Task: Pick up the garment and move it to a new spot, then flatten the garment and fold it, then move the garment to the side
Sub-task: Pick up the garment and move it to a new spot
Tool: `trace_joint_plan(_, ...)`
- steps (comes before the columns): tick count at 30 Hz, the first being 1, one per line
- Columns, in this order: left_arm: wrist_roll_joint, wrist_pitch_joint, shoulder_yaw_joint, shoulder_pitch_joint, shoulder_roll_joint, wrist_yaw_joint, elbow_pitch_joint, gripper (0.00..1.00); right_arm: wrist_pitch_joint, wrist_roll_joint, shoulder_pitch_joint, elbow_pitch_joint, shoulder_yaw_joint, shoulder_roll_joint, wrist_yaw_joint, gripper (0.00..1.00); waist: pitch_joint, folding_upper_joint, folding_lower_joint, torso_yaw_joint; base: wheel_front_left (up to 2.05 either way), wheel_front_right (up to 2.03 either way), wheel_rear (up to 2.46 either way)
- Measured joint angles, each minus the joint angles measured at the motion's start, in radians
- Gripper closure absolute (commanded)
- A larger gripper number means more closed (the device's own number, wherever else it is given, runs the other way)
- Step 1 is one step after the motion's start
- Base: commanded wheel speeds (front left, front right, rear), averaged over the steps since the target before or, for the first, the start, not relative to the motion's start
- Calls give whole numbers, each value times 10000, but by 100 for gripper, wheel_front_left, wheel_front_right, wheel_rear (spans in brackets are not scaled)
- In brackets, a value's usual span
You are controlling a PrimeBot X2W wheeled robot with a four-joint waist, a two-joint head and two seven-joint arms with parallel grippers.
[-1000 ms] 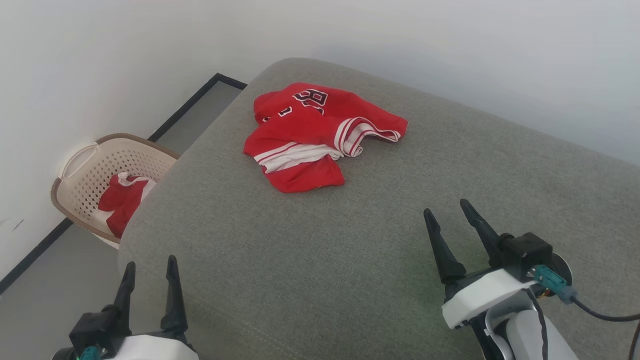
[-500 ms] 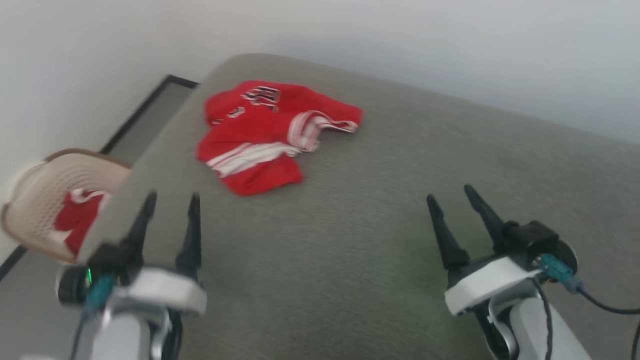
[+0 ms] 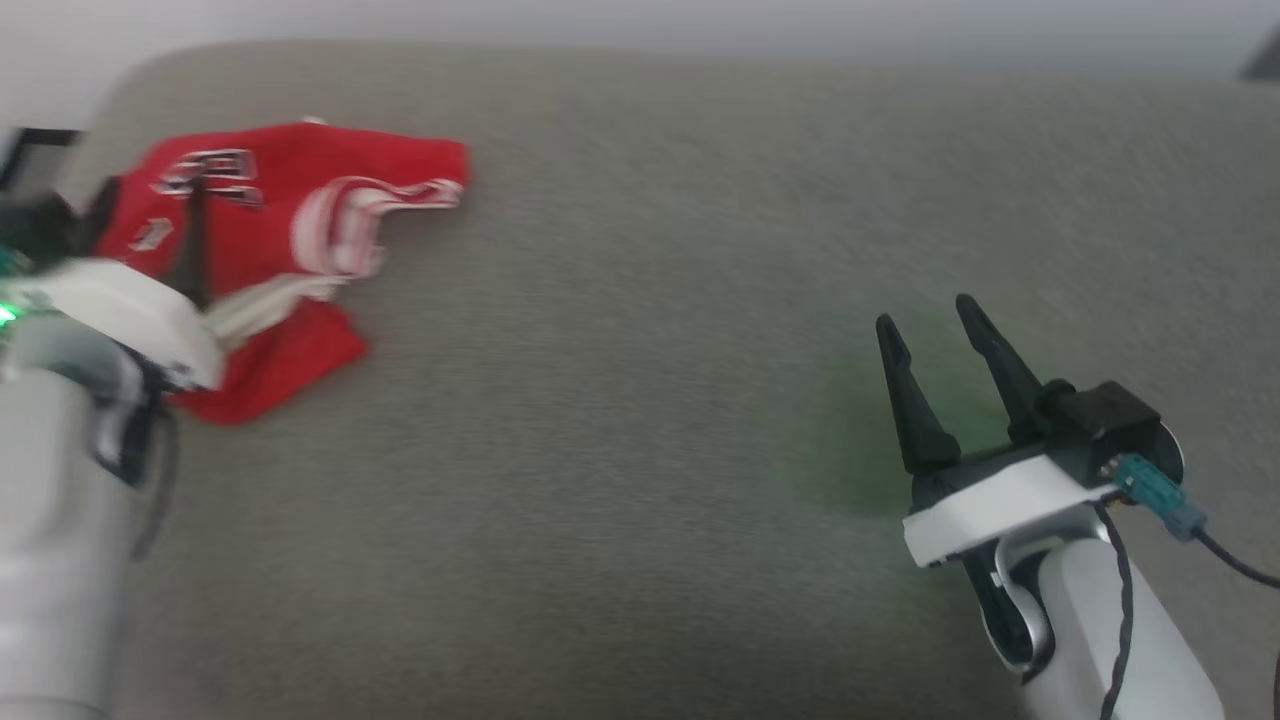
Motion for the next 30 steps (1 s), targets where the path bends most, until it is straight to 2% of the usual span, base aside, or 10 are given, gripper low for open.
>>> trace_joint_plan(2,-491,742,-96,-533,395,0,754,0,0,25,-114,-8,2,31,-2,0,246,0,0,-333,0,0,0)
trace_joint_plan(6,-1411,2872,-328,-1248,869,0,2148,0,0,29,-337,-69,25,84,-2,0,714,0,0,-908,0,0,0)
trace_joint_plan(11,-2113,4291,-232,-1871,1455,0,3139,0,-2,42,-636,-244,94,130,0,0,1317,0,0,-1421,0,0,0)
trace_joint_plan(14,-2523,5260,-311,-2080,1521,8,3490,0,-2,44,-801,-297,134,150,-2,0,1712,0,0,-1660,0,0,0)
trace_joint_plan(16,-2621,5942,-458,-2354,1760,4,3547,0,-2,52,-925,-336,150,146,-2,0,1961,1,0,-1790,0,0,0)
trace_joint_plan(20,-3007,6431,-443,-2580,2063,2,3611,0,0,48,-1129,-408,194,169,-2,0,2371,1,0,-2000,0,0,0)
trace_joint_plan(27,-3469,7196,-656,-2722,2219,17,3379,0,0,21,-1281,-571,301,186,-2,0,2622,2,0,-2078,0,0,0)
trace_joint_plan(28,-3563,7170,-677,-2708,2220,17,3331,22,-2,19,-1318,-604,307,186,-2,0,2629,2,0,-2063,0,0,0)
trace_joint_plan(29,-3626,7058,-683,-2674,2217,17,3315,66,0,12,-1341,-623,318,188,-2,0,2624,2,0,-2046,0,0,0)
trace_joint_plan(30,-3678,6941,-696,-2627,2205,17,3287,100,0,8,-1347,-621,320,184,-2,0,2602,1,0,-2030,0,0,0)
